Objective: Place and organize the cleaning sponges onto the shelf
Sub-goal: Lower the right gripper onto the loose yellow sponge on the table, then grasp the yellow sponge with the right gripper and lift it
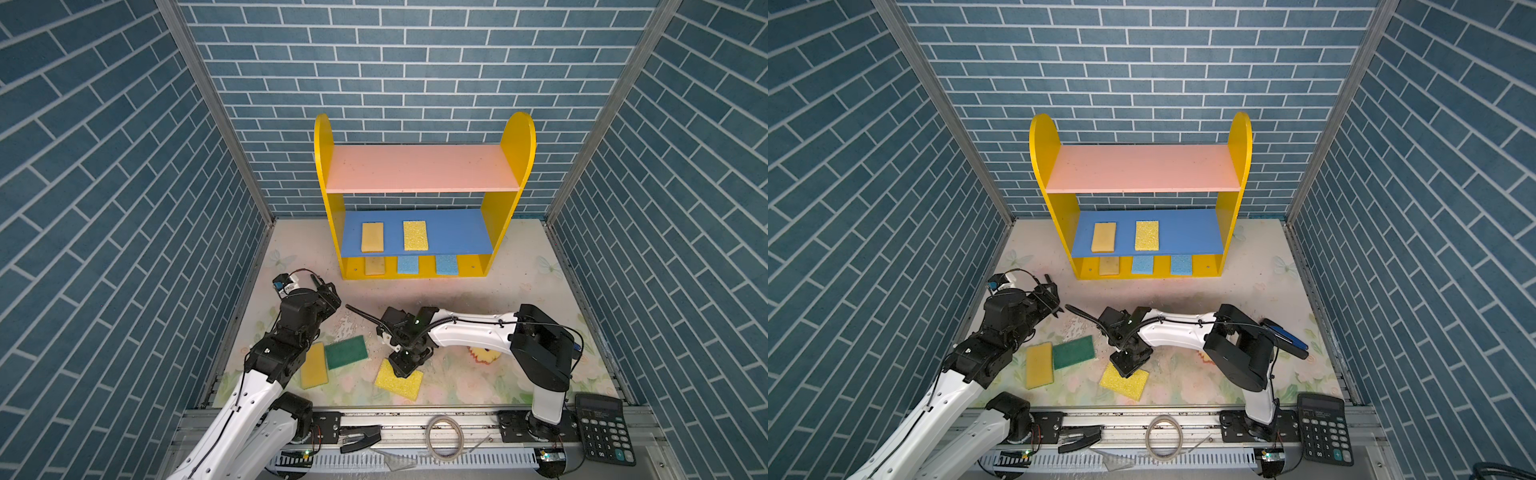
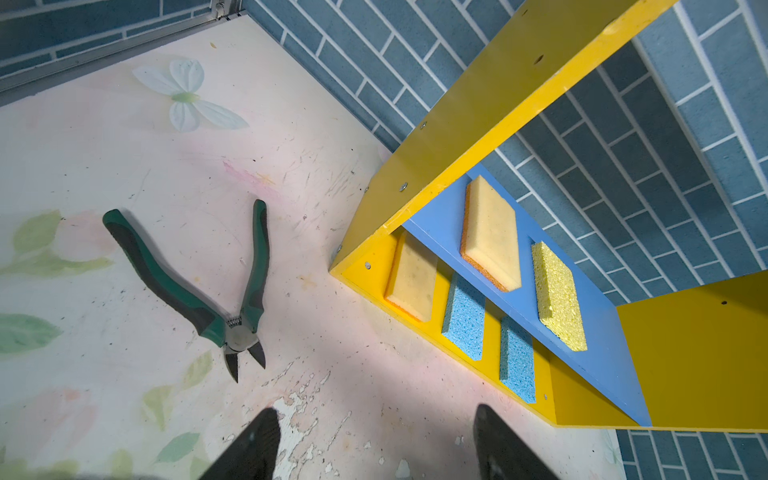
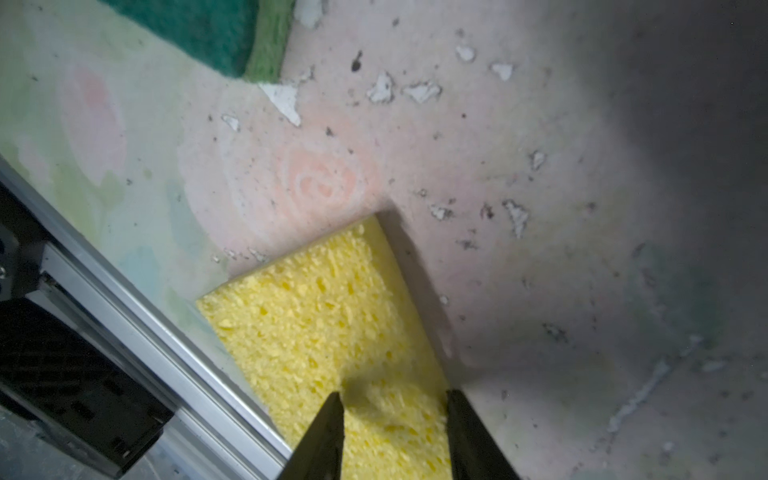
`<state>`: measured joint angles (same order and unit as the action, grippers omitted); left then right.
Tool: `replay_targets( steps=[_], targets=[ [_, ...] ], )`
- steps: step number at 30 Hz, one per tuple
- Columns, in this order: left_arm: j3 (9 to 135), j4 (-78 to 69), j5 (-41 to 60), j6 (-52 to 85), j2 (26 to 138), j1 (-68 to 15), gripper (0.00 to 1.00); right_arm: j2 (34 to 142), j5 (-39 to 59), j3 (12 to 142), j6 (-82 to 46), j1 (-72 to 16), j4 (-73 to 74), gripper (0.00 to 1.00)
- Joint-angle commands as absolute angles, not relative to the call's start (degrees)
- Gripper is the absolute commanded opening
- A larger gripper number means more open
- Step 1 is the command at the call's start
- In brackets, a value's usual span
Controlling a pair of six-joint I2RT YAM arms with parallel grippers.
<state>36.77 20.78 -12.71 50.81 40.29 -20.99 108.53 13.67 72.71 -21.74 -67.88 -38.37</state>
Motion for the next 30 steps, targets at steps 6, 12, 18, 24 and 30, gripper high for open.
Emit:
replay_targets(
  steps=[6,12,18,24,30],
  targets=[
    [34.8,19.9,-11.7,51.8,41.9,-20.7,0.75,109.8,15.1,71.6,-21.0,-67.9,-33.2,0.22],
    [35.2,18.0,-11.0,51.2,45.0,-20.7,0.74,108.1,13.9,71.9,-19.8,-66.3,-32.3,0.0],
    [35.2,14.7,-9.3,51.4,49.5,-20.7,0.74,102.6,13.1,71.1,-18.9,-61.2,-30.8,0.0],
    [35.5,9.1,-6.3,51.6,55.3,-20.7,0.72,99.5,10.4,70.0,-20.0,-56.0,-29.4,0.0],
    [35.6,5.6,-3.6,50.6,59.0,-20.7,0.71,93.9,6.7,64.8,-24.5,-51.0,-23.9,0.0]
  ],
)
